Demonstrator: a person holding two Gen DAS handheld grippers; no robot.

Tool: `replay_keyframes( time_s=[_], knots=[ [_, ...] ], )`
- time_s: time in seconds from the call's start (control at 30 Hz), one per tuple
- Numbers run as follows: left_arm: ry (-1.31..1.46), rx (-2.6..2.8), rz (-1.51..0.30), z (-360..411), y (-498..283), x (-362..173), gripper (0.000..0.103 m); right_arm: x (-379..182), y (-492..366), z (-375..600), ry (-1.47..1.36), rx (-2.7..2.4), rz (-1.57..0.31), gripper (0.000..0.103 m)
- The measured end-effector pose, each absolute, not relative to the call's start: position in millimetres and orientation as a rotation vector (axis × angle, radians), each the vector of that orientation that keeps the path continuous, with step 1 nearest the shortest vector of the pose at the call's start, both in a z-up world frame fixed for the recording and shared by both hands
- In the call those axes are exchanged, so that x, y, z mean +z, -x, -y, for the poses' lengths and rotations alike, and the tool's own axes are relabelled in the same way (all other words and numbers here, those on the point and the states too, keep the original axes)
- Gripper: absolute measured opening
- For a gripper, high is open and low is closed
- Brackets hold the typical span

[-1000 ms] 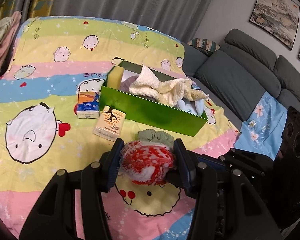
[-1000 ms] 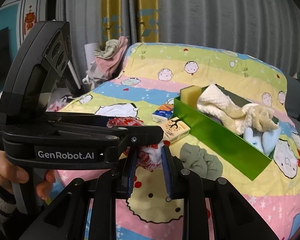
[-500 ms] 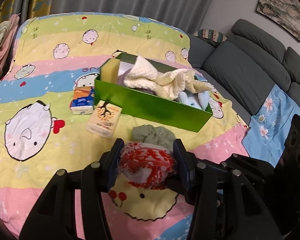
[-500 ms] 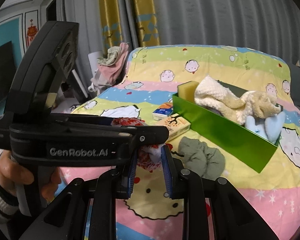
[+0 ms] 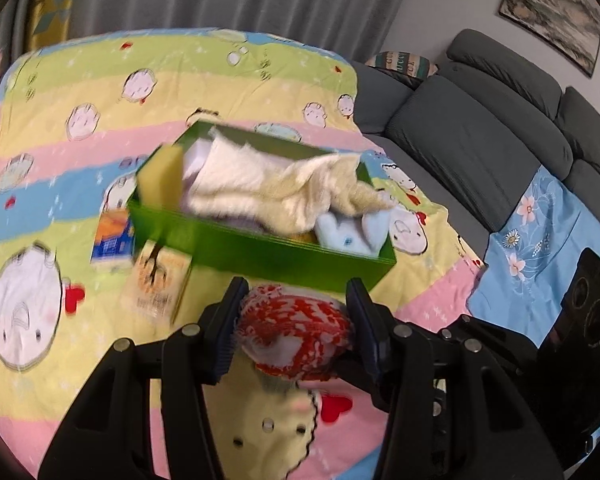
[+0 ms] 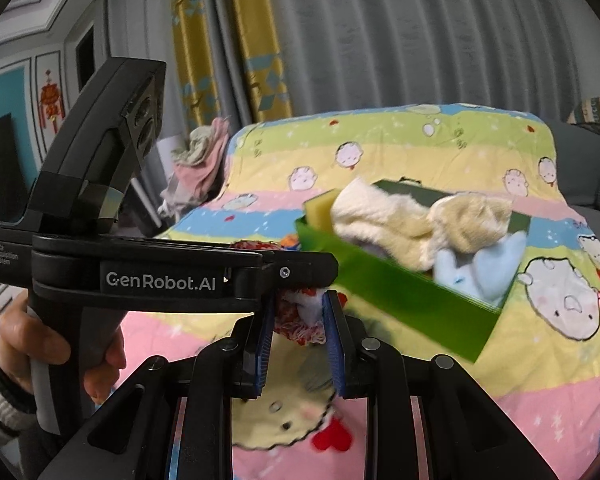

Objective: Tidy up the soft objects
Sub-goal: 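Lower the red-white ball into the green box and open the left gripper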

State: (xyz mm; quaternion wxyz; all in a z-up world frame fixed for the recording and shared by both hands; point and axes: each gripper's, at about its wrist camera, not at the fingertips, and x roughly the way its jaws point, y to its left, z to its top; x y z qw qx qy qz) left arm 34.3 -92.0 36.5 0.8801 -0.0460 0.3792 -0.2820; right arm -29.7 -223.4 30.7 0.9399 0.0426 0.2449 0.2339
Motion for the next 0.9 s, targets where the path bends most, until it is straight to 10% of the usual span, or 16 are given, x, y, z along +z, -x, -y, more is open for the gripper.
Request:
replay_keyframes(
  time_s=[0.57,0.8,0.9],
  knots=[
    [0.066,-0.553,-0.822,159.1,-186.2,35.8,0.057,42.2,-115.8,262.4,-0.08,0.321,-0.588,0.026],
    [0.103,-0.443,-0.923,155.0,-217.9,4.5,0.089,14.7,-153.2,258.7,-0.079,0.286,-0.698,0.027],
    [0.149,-0.44,-0.942,146.7,-218.3,2.3,0.094,15.6,-150.8,263.3,-0.105,0.286,-0.69,0.043]
  ],
)
